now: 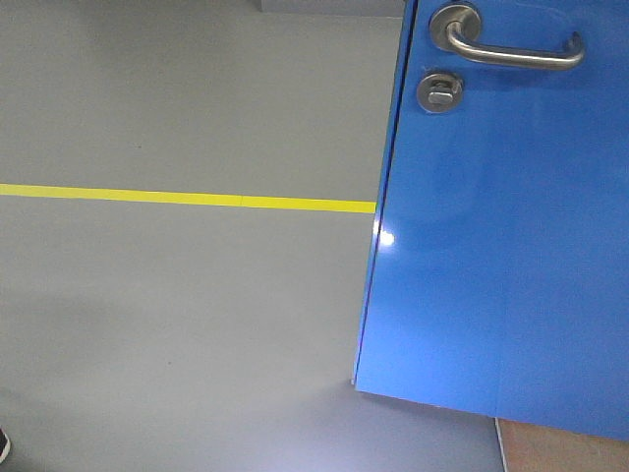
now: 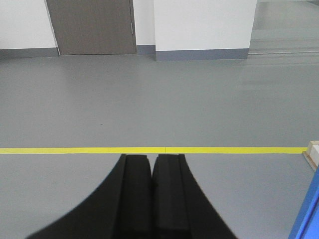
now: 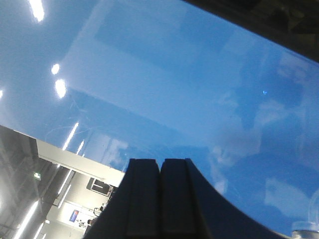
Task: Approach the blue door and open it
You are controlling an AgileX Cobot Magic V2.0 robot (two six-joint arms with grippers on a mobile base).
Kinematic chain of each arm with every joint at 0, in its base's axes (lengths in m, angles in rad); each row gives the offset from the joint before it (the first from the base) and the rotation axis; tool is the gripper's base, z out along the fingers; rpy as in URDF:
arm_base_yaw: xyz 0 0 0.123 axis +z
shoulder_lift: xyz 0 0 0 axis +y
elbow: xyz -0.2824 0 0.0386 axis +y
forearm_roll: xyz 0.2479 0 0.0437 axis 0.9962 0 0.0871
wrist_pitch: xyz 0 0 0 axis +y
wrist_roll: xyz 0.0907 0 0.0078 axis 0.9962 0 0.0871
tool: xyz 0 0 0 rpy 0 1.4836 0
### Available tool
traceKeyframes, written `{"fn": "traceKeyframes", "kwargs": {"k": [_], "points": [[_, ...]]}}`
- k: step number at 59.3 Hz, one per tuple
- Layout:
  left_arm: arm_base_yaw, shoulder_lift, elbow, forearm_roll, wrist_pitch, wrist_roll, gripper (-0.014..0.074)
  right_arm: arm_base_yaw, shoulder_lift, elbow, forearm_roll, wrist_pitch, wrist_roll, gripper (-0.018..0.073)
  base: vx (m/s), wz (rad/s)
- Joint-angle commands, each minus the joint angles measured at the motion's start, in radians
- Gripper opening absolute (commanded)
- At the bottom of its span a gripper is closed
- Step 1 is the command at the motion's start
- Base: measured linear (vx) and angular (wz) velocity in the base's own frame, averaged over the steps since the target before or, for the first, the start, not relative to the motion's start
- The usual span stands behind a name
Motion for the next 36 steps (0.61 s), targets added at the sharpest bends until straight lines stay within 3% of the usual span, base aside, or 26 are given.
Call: {"fn": "traceKeyframes", "kwargs": {"k": [1, 22, 28, 32, 36], "points": [[-0.006, -0.013, -0.026, -0.002, -0.085, -0.007, 0.0073, -0.002, -0.035, -0.024, 0.061, -0.025, -0.014, 0.0012, 0.00, 0.00], [-0.006, -0.013, -0.026, -0.002, -0.085, -0.007, 0.0073, -0.002, -0.046, -0.025, 0.028, -0.035, -0.014, 0.0012, 0.00, 0.00], [-0.006, -0.013, -0.026, -0.002, -0.085, -0.007, 0.0073, -0.002, -0.092, -0.027, -0.135, -0.061, -0.014, 0.0012, 0.00, 0.00], [-0.006, -0.013, -0.026, -0.002, -0.085, -0.007, 0.0073, -0.002, -0.145, -0.027, -0.305, -0.074, -0.032, 0.0012, 0.00, 0.00], [-0.006, -0.013, -0.026, -0.002, -0.085, -0.007, 0.0073, -0.002, -0.208, -0.023, -0.504, -0.101, -0.126, 0.0012, 0.00, 0.00]]}}
